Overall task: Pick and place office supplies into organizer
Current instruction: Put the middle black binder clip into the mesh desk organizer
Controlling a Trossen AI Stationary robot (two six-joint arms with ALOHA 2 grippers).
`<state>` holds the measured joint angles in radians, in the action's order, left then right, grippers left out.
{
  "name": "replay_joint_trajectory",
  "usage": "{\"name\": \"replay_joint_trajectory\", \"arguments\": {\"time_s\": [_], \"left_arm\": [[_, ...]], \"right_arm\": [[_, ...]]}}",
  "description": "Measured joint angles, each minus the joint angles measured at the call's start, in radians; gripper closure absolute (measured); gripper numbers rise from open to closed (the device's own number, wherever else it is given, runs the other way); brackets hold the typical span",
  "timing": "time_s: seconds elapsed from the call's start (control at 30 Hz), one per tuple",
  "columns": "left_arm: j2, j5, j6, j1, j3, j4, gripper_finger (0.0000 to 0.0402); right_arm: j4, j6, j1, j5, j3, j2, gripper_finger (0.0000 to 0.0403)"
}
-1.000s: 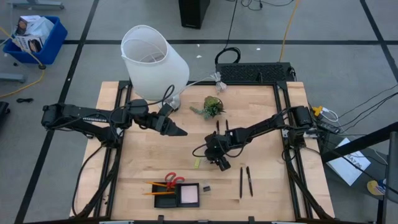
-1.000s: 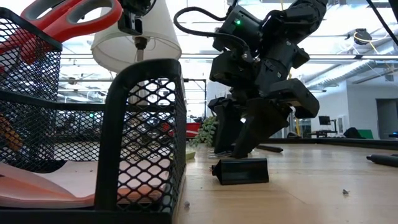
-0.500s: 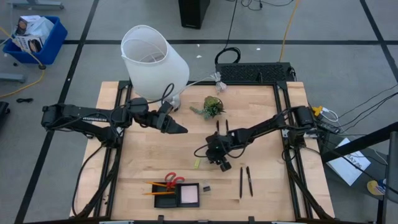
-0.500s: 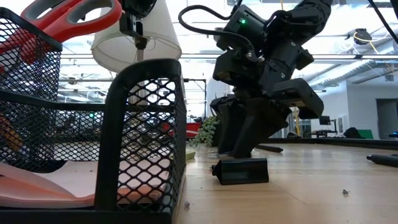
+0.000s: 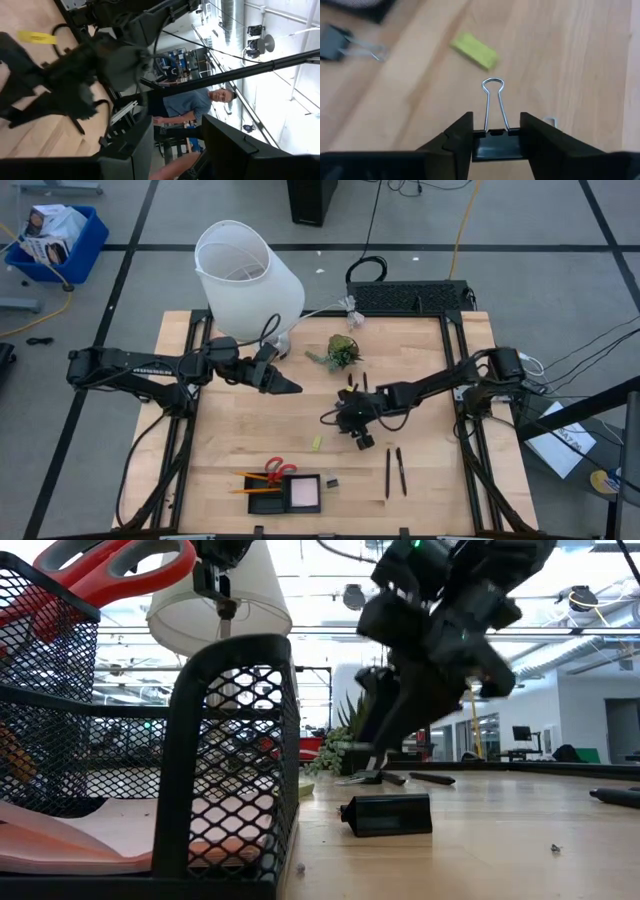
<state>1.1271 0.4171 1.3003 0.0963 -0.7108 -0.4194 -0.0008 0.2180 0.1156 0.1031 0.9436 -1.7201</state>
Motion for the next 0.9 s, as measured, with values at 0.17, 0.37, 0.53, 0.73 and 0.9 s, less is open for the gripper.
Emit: {"name": "replay_joint_trajectory", "arguments": {"time_s": [0.17, 0.37, 0.53, 0.73, 0.9], "left_arm": [[0.0, 0.0, -0.01, -0.01, 0.0, 0.0, 0.0232], [0.0, -0.003, 0.043, -0.047, 0.0, 0.014, 0.0232], [0.0, -0.035, 0.131, -0.093, 0.0, 0.079, 0.0232], [0.0, -0.134, 0.206, -0.137, 0.0, 0.215, 0.0232], [0.0, -0.226, 0.205, -0.136, 0.0, 0.296, 0.0232]], "right_arm": [[0.079, -0.094, 0.037, -0.078, 0.002, 0.067, 0.0263], [0.106, -0.187, 0.079, -0.259, 0.003, 0.141, 0.0251], [0.114, -0.211, 0.094, -0.356, 0.003, 0.173, 0.0262], [0.171, -0.218, 0.116, -0.393, 0.01, 0.177, 0.0259], [0.222, -0.23, 0.123, -0.401, 0.01, 0.177, 0.0259]]}}
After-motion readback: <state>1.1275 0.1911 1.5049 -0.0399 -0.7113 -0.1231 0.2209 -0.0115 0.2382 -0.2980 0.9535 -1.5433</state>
